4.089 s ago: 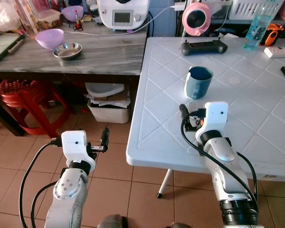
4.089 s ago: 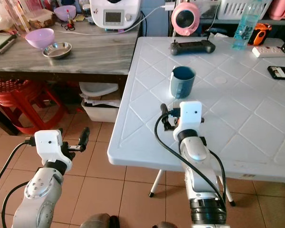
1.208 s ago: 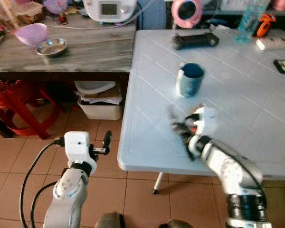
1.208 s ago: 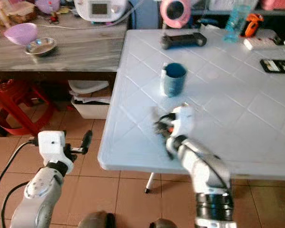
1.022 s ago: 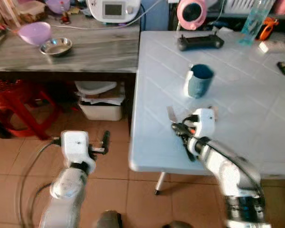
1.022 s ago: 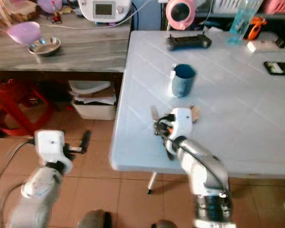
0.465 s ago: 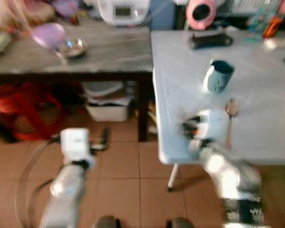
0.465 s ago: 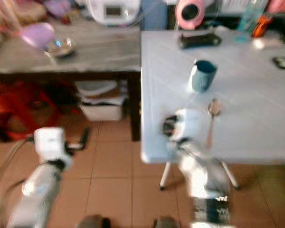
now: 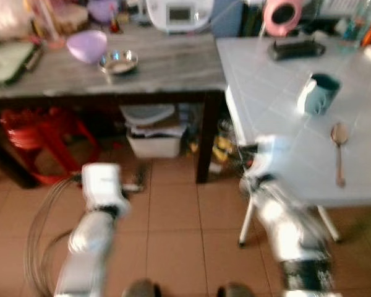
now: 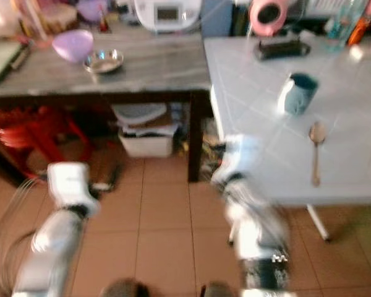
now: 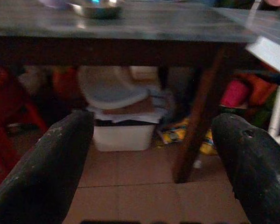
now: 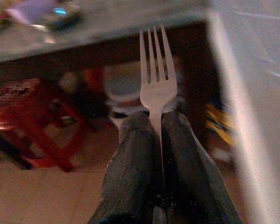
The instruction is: Setting the table
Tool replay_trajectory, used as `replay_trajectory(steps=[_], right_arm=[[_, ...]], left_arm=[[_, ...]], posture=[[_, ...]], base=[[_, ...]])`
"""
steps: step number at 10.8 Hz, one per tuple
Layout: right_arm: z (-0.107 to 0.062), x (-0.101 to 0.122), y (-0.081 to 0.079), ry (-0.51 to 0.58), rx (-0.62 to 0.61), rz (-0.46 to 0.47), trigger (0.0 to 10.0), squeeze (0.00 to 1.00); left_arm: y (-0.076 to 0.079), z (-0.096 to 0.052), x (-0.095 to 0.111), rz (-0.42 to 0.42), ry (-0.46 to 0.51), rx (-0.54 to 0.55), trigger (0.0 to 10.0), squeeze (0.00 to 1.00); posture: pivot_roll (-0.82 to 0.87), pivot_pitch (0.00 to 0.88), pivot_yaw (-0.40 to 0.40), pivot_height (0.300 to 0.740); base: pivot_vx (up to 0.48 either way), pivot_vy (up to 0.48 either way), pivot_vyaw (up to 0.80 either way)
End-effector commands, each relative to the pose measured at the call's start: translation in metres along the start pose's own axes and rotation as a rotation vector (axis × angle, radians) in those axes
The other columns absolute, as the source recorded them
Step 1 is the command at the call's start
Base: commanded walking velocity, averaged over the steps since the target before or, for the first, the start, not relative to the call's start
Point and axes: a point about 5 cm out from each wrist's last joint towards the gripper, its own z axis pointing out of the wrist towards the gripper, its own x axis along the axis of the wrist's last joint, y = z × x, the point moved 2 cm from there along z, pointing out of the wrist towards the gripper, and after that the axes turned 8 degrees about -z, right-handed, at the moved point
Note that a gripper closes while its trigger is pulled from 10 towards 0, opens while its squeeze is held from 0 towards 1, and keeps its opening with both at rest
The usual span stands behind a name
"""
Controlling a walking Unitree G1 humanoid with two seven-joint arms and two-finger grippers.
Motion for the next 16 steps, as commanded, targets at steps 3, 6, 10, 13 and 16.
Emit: replay_trajectory(steps=[3,6,10,13,16], right_arm=[[0.001,0.017,0.003,0.097,0.013,-0.071,0.0,0.0],[0.001,0.018,0.003,0.116,0.024,-0.089,0.0,0.0],[0.0,0.02,0.0,0.141,0.04,-0.137,10.0,0.0],[0.001,0.022,0.0,0.152,0.039,-0.173,10.0,0.0],[0.002,0.023,0.006,0.154,0.0,-0.146,10.0,0.0]], left_arm=[[0.004,0.008,0.01,0.029,0.051,-0.015,10.0,0.0],[0.004,0.01,0.01,0.024,0.052,-0.019,10.0,0.0],[-0.006,0.011,0.008,0.051,0.044,0.039,10.0,0.0],[-0.008,0.012,0.009,0.06,0.053,0.046,10.0,0.0],[-0.001,0.011,0.008,0.058,0.057,0.026,10.0,0.0]], posture=[[0.0,0.048,0.042,0.74],[0.0,0.046,0.041,0.74],[0.0,0.045,0.042,0.74],[0.0,0.045,0.04,0.74],[-0.01,0.046,0.041,0.74]], base=[[0.439,0.0,0.0],[0.48,0.0,0.0],[0.416,0.15,0.0],[0.363,0.316,0.23],[0.356,0.319,0.27]])
